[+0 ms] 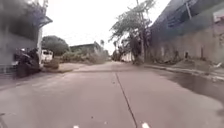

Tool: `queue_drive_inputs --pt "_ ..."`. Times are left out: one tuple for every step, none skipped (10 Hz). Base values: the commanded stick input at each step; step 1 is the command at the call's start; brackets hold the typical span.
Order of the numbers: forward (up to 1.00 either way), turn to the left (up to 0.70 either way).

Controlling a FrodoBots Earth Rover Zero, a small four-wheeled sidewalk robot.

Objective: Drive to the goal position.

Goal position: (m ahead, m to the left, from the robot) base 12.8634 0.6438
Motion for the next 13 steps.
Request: queue_drive_inputs --pt "0.85 -0.33" --pt "0.85 -0.32" --pt "0.85 -0.23" --pt "0.85 -0.13" --pt "0.85 -0.03" --pt "0.85 0.01" --pt "0.85 0.01" --pt "0.85 0.01" --pt "0.85 0.01" --pt "0.85 0.01" --pt "0.85 0.01" --pt "0.85 0.01" --pt "0.85 0.01"
